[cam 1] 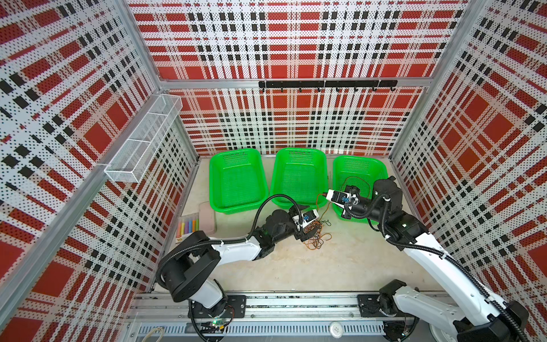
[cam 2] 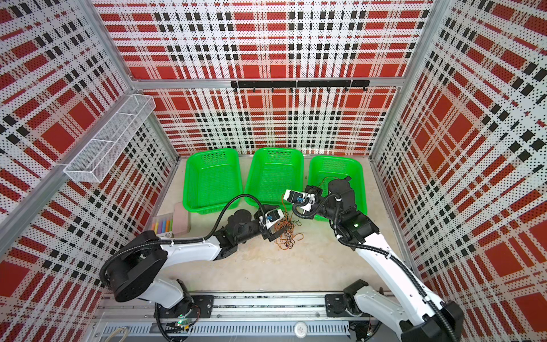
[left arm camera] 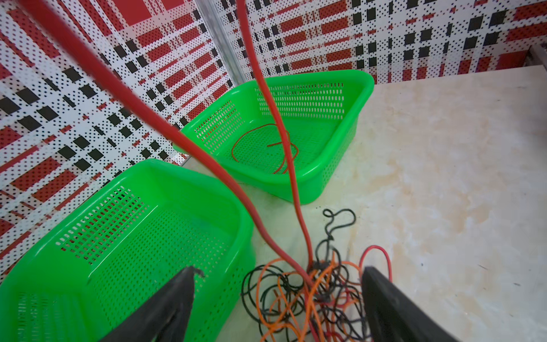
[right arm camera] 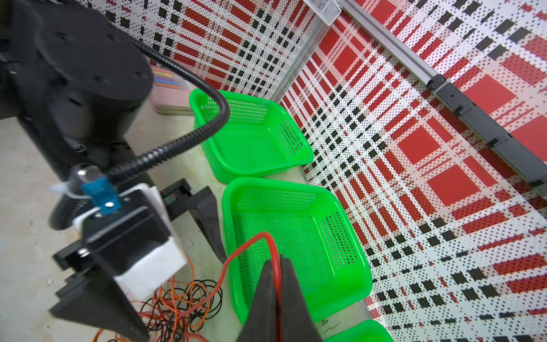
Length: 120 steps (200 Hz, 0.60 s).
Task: Untangle and sort cables by color
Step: Untie the cable.
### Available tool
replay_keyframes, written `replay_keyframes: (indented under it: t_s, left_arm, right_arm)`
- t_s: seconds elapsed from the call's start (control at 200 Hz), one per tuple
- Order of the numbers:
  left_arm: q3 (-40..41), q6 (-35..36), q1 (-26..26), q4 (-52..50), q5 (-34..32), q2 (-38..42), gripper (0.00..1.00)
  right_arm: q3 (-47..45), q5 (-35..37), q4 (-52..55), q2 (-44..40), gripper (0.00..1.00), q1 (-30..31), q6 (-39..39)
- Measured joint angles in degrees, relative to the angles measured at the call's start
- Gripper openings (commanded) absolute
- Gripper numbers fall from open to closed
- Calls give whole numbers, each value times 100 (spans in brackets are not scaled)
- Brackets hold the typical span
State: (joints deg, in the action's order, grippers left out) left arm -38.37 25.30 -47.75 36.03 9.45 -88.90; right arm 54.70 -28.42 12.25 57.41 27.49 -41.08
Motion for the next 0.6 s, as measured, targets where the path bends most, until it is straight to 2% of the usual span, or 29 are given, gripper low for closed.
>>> replay_keyframes:
  t_s: [0.306, 0.476, 0.601]
  left_arm:
    - [-317, 678, 208, -964, 782, -160, 75]
    - [-315, 887, 205, -1224, 968, -160, 41]
    - [-306, 997, 188, -1259, 970, -149, 31]
  right_arm:
    - [437, -330, 166, 0, 0, 28, -249]
    - [597, -439, 166, 2, 0, 28, -286]
    - [601, -435, 168, 9, 0, 42, -286]
